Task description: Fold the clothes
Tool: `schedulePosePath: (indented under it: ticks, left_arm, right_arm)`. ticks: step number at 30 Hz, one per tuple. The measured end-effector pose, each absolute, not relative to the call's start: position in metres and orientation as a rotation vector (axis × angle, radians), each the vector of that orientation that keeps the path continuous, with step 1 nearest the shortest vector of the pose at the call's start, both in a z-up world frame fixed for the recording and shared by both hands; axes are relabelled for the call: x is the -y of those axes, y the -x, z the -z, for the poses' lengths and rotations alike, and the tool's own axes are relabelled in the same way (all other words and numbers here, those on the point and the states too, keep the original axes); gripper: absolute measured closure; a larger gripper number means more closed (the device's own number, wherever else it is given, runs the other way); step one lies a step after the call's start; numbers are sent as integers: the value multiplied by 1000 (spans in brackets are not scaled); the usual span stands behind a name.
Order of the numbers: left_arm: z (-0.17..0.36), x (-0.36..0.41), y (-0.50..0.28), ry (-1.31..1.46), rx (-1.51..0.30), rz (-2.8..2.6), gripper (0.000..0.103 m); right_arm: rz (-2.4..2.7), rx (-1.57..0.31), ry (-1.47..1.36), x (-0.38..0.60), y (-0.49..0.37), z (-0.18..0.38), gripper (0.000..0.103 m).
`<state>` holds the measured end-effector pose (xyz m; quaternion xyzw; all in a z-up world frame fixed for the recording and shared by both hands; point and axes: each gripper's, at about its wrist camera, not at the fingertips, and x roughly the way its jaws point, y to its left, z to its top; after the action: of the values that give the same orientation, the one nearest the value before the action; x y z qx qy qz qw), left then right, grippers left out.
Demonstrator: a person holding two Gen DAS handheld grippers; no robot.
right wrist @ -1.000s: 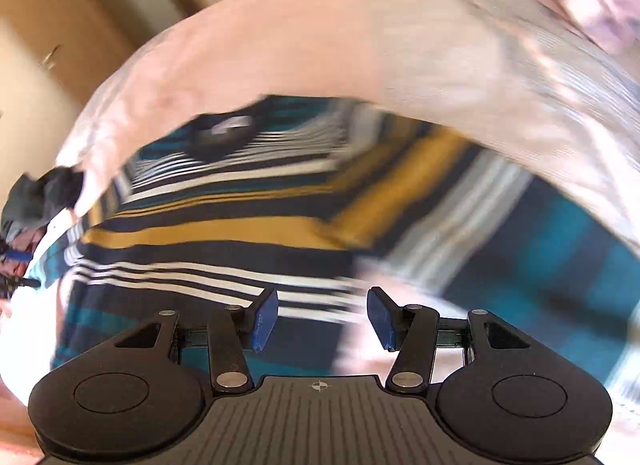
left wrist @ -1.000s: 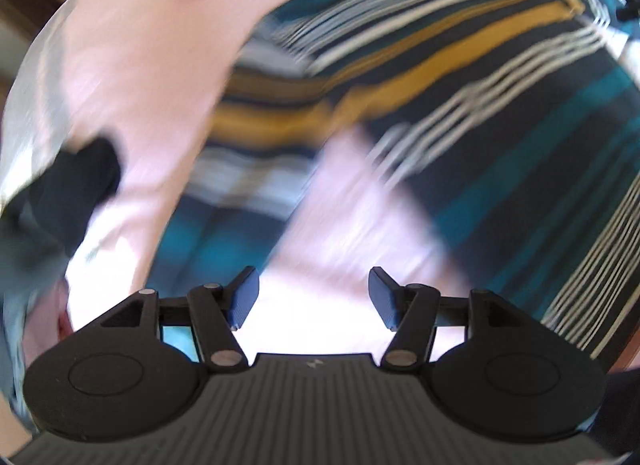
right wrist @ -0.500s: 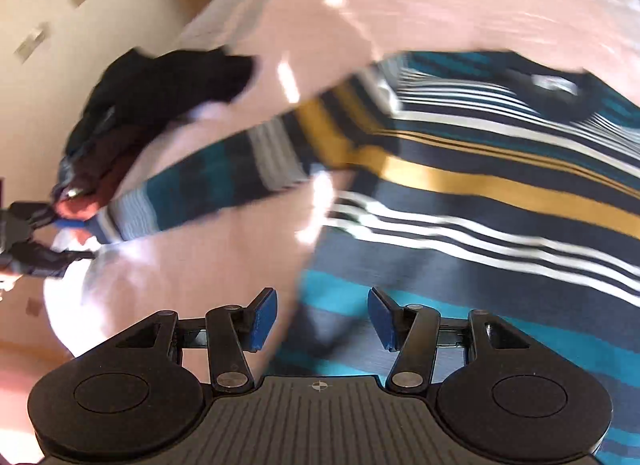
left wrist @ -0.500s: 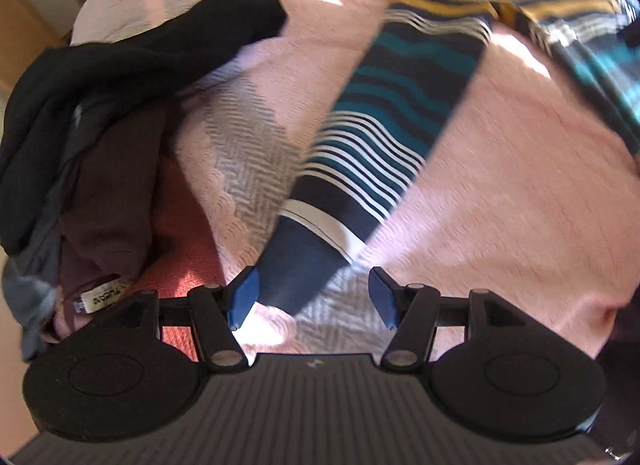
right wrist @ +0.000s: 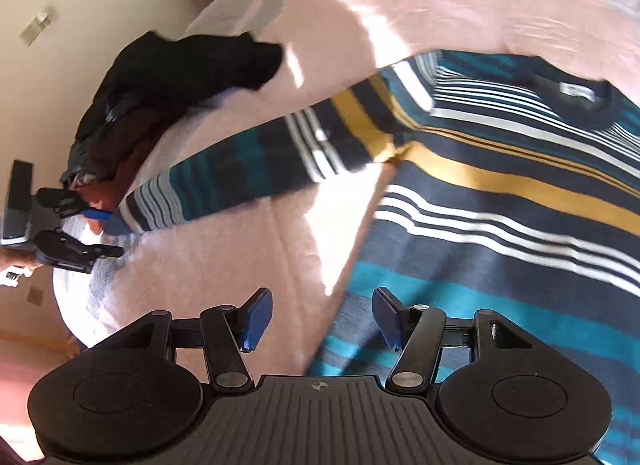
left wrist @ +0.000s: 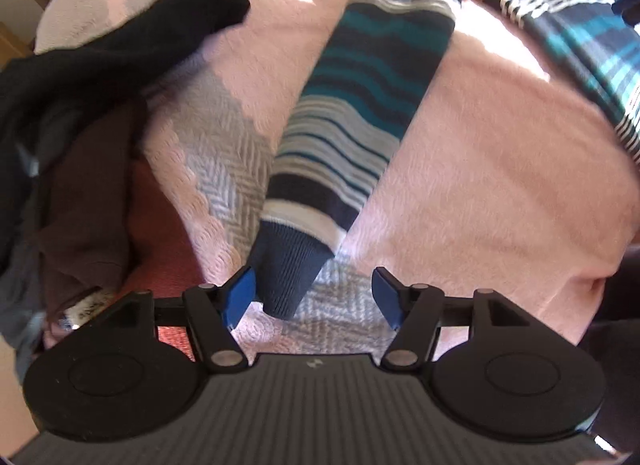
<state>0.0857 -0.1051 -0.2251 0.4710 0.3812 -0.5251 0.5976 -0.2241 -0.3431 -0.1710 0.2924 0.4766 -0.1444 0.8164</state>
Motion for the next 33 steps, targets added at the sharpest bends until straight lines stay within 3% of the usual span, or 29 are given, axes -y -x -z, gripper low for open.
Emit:
schedulePosePath:
  ticks: [13,15,17,21,23,33]
  left_arm:
    - [131,126,-62,-959,-687,1370,25]
    - [119,130,-65,-925,-659,1441,24]
    - [109,132,-68,-907,-633,1517,22]
    - [93,126,-68,-914,-555,1666,19]
    - [90,115,-69,-919,-533,1718,18]
    - [110,73,-63,-974,-558,1766,15]
  right_arm:
    - [813,-911,-650,320,346,86,39]
    - [901,-877,-637,301,358,71,33]
    - [981,-837,-626,277,366,59,19]
    - [1155,-772,-641,211,371,39,10]
    - [1215,-759,-662,174,366,35,1]
    - [1231,-787,-746,47,333,41,1]
